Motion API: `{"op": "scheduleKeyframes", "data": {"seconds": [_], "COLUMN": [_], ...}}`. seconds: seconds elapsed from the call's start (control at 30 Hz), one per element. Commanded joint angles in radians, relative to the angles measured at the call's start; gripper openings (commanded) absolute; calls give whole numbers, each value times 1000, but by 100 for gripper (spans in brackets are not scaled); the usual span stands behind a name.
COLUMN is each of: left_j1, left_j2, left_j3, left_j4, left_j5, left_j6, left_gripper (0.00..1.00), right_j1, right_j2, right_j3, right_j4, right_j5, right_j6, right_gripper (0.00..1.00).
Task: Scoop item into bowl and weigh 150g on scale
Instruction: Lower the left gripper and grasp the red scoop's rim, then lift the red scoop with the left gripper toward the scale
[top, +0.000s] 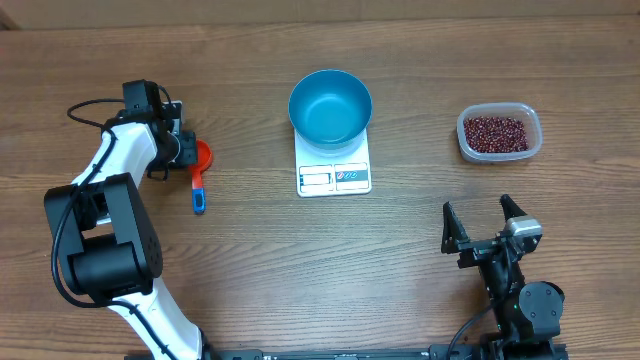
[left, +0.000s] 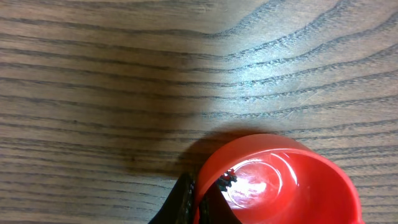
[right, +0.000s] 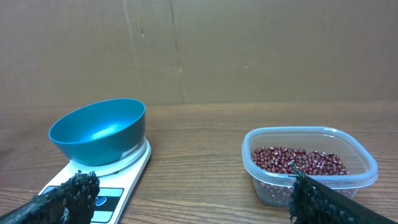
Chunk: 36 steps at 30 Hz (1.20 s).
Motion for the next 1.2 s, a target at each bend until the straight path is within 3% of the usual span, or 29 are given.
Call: {"op": "scheduleKeyframes", "data": {"seconds": [0.0,0.23,0.4,0.53,0.67,0.93,1.17], "left_j1": [2,1,-2,-3,-28,-117,-195], "left_j2": [18,-20,-89,-151,-223,-370,-435], "left_j3": [17,97,226,290,292,292,292], "left_j4": [4,-78,-245,-373,-445,-472,-481], "left_j5": [-10,11,80,237,323,278,151], "left_j6": [12,-108,-360,-536,-556,-641,-679], "left_gripper": [4,4,4,4,4,4,4], "right_j1": [5,5,5,5,5,5,5], "right_j2": [-10,-10,-10,-10,-10,-10,-10], "right_j3": [-11,-11,-11,-11,-11,-11,-11], "right_j4": [3,3,3,3,3,3,3], "right_j5": [7,6,7,7,7,7,7], "right_j6": [3,3,3,3,3,3,3], "right_gripper": [100,100,100,100,100,100,100]}}
